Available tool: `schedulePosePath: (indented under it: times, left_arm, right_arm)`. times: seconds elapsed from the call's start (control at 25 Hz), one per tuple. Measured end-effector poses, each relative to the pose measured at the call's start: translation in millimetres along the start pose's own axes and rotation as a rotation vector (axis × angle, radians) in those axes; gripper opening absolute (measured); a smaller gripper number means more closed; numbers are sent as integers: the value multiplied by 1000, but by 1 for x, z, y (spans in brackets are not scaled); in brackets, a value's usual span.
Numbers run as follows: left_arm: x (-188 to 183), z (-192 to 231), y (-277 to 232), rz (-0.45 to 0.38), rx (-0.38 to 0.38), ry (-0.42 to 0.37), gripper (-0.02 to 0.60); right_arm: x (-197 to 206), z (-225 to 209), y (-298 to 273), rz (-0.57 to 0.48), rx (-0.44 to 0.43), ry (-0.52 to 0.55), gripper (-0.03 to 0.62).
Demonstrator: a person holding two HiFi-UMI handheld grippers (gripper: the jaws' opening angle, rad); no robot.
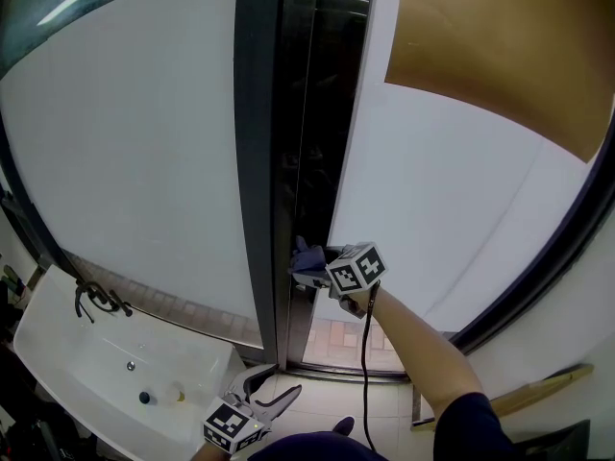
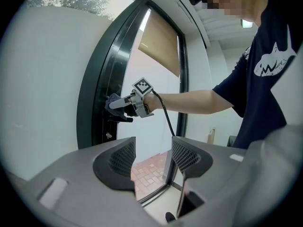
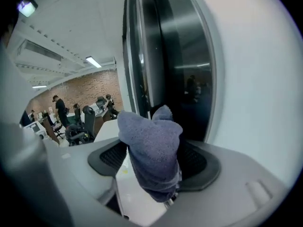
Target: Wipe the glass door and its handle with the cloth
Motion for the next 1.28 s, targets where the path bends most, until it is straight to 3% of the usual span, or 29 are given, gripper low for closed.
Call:
schedulePosePath:
  times: [0.16,0.32,0.36,0.44,0.48,0.6,0.76,0.88,1.04,1.28]
  left_arm:
    - [-1,2,0,-4,-4,1,235]
    - [1,3,0,-1,-5,4,232]
    - [0,2,0,-1,-5,5,232]
    - [0,2,-1,-1,-4,5,232]
    - [1,1,-1,-1,-5,4,230]
    - [2,2,0,2,-10,8,229]
    - [2,2,-1,5,-12,9,227]
    - [1,1,-1,2,-12,6,227]
    - [1,-1,-1,5,-7,9,227]
    - [-2,-1,-5,2,11,-5,227]
  right_arm:
    - [-8,-5,5,-40,-39,-108,359]
    - [-13,-7,6,-67,20,-148,350]
    - [-14,-8,6,-79,44,-153,333]
    - [-14,-11,6,-102,92,-162,198]
    - [-12,-11,5,-98,110,-152,176]
    - [-3,-3,-4,-52,124,-51,164]
    - [5,11,-12,-4,202,220,161]
    - [7,13,-8,21,267,350,161]
    - [17,4,4,50,278,375,160]
    - [36,-20,31,90,292,324,160]
Point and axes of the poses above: the fingertips, and each gripper's own axes: y backward along the fingers, z to its left, x out of its underside, the point moved 6 cm from there along y, backward along the fingers, and after that the axes turned 12 degrees about x, right-handed, at the moved point
